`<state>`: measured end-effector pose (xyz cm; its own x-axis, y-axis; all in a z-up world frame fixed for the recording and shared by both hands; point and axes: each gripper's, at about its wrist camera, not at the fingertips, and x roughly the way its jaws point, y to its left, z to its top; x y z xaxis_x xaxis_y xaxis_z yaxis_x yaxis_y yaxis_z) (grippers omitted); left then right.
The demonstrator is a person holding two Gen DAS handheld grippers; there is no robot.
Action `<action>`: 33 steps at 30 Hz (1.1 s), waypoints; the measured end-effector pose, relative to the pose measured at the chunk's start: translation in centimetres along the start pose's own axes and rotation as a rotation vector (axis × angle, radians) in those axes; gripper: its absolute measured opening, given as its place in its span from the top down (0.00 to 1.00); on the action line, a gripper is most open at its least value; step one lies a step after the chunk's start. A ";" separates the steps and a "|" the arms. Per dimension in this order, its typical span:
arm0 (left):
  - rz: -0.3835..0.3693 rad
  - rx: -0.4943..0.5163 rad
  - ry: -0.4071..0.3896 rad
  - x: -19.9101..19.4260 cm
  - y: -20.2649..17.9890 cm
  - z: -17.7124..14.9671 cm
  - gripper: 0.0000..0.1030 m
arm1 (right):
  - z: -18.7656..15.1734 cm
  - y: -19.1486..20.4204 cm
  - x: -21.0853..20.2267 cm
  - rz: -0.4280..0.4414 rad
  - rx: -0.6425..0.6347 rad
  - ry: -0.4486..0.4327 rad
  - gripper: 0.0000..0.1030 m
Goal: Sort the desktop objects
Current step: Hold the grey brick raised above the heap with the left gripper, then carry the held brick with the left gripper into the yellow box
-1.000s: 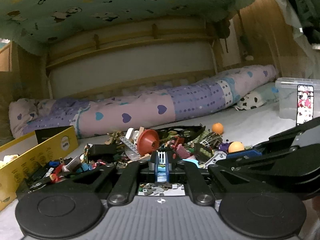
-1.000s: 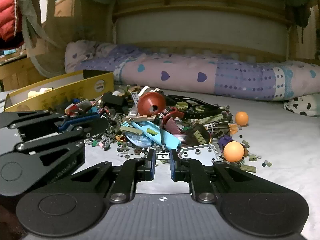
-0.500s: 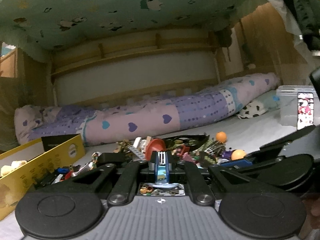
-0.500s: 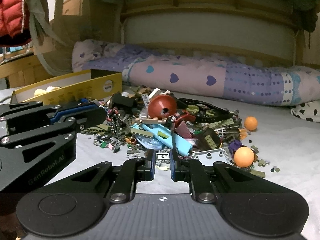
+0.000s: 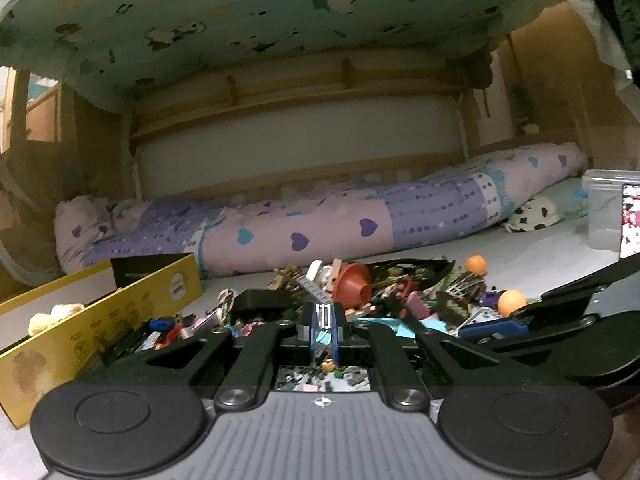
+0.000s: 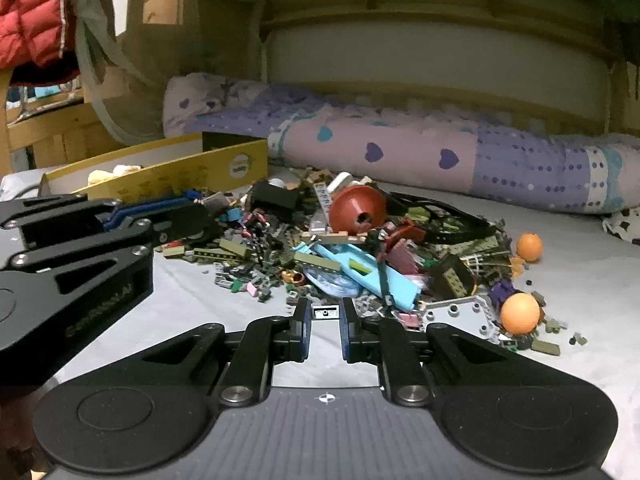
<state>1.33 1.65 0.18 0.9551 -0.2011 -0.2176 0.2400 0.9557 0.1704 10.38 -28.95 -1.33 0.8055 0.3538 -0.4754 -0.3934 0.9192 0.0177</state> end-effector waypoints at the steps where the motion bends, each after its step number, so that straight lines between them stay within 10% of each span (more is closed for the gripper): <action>1: 0.004 -0.004 0.001 0.0 0.2 0.0 0.93 | 0.0 0.1 0.0 0.002 -0.002 0.000 0.85; 33: 0.039 -0.027 -0.002 -1.0 2.3 0.1 0.93 | 0.3 1.7 0.3 0.041 -0.036 -0.004 0.85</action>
<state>0.95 4.04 0.92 0.9640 -0.1634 -0.2097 0.1973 0.9684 0.1524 10.03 -27.24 -1.18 0.7899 0.3923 -0.4714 -0.4423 0.8969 0.0052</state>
